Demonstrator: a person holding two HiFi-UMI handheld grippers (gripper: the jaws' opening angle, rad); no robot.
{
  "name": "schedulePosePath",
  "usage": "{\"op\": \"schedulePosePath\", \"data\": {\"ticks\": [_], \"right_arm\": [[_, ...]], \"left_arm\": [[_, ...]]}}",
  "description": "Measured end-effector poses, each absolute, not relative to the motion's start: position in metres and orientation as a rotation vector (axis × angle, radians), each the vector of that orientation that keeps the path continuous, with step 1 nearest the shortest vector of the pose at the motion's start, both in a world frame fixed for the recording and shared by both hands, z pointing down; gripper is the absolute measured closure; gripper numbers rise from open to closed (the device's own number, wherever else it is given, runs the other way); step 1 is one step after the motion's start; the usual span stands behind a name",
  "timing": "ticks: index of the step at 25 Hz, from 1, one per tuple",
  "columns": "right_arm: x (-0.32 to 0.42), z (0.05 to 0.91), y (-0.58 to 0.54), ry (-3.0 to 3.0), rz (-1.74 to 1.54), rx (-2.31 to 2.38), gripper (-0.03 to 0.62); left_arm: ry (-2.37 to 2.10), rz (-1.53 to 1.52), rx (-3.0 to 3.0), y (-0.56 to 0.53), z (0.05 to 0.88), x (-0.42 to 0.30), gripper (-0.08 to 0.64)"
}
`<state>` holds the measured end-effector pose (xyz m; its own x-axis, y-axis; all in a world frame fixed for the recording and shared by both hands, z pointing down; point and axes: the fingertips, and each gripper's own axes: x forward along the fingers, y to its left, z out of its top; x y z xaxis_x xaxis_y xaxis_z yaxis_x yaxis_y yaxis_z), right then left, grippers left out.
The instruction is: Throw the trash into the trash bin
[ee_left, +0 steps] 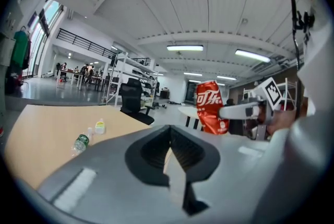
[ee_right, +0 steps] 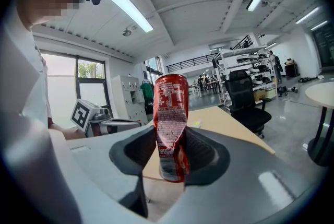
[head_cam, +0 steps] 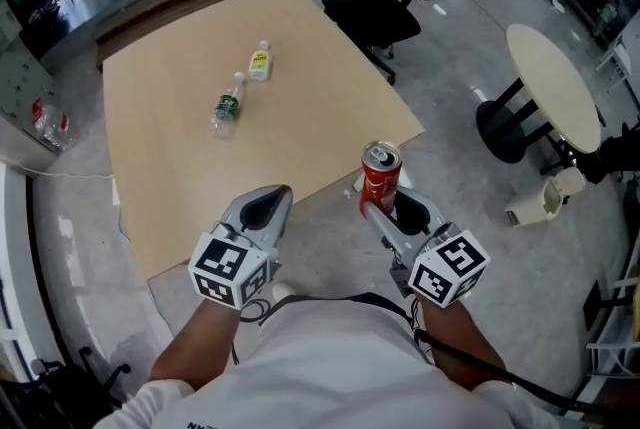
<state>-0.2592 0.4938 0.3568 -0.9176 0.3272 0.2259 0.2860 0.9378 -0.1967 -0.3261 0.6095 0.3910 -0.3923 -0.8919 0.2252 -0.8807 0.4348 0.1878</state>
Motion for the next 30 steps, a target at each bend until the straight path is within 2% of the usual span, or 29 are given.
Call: {"op": "schedulePosePath", "data": {"ticks": [30], "right_arm": [[-0.079,0.365,0.288,-2.935,0.299,-0.025,0.434]], "left_arm": [[-2.152,0.061,1.904,0.376,0.387,-0.175,0.552]]}}
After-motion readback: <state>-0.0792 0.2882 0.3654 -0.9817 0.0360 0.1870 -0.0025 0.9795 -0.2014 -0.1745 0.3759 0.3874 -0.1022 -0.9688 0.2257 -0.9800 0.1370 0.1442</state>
